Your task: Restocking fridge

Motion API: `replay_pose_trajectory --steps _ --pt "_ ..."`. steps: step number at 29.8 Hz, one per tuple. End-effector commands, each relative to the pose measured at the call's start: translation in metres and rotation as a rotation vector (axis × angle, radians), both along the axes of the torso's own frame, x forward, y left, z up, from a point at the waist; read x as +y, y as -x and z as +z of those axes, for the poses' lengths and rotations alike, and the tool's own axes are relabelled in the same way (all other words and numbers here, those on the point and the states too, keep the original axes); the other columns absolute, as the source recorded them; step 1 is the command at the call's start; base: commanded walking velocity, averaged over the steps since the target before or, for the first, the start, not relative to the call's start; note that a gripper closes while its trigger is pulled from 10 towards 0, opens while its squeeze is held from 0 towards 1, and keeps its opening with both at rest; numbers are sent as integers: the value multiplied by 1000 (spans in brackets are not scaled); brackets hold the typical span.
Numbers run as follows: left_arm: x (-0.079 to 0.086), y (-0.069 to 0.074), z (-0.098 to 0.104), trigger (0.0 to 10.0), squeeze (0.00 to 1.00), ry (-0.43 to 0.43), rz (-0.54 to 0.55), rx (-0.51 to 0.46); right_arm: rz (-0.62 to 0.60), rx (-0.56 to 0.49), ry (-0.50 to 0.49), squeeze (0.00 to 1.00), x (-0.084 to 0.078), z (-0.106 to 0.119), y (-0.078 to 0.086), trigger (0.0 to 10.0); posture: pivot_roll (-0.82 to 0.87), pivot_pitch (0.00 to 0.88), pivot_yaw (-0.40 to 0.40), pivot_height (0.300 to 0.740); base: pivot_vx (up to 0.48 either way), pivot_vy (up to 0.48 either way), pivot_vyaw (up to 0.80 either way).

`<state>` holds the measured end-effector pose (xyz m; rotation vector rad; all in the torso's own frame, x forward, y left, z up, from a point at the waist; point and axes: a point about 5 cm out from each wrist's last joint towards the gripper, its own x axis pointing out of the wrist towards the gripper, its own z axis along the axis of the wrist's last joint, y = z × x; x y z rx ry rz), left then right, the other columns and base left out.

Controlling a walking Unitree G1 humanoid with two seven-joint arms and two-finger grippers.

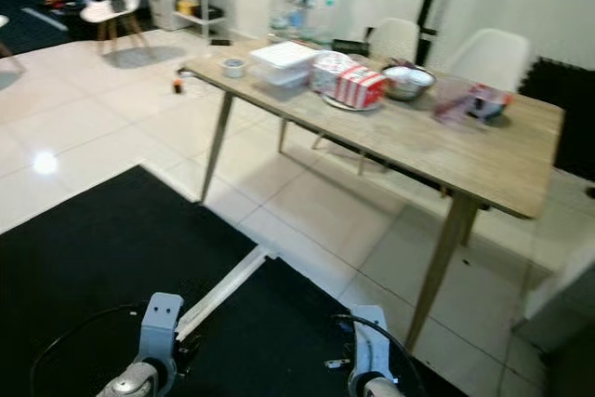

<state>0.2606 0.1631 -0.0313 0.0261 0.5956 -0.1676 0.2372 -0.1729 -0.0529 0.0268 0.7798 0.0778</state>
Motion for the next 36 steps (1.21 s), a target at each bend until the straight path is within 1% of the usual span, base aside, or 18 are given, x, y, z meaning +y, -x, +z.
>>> replay_pose_trajectory --steps 1,9,14,21,28,36 --pt "0 2 -2 10000 0 0 0 18 -21 9 3 0 -5 -1 1 10000 -19 0 -42 740 0 0 -681" --pt "1 2 -2 10000 0 -2 4 15 -24 9 2 0 -6 0 0 10000 -15 0 -46 740 0 0 -654" --pt "3 2 -2 10000 0 -16 8 23 -15 8 10 0 -5 0 0 10000 -17 0 -44 740 0 0 0" --pt "1 2 -3 10000 0 -9 17 26 -13 8 11 0 -6 -1 2 10000 -18 0 -45 740 0 0 0" --pt "2 3 -3 10000 0 -22 15 21 -11 5 9 0 -6 0 1 10000 -18 0 -45 740 0 0 0" --pt "1 1 -2 10000 0 -13 13 11 -8 -1 7 0 -5 1 0 10000 -21 0 -47 740 312 0 0"
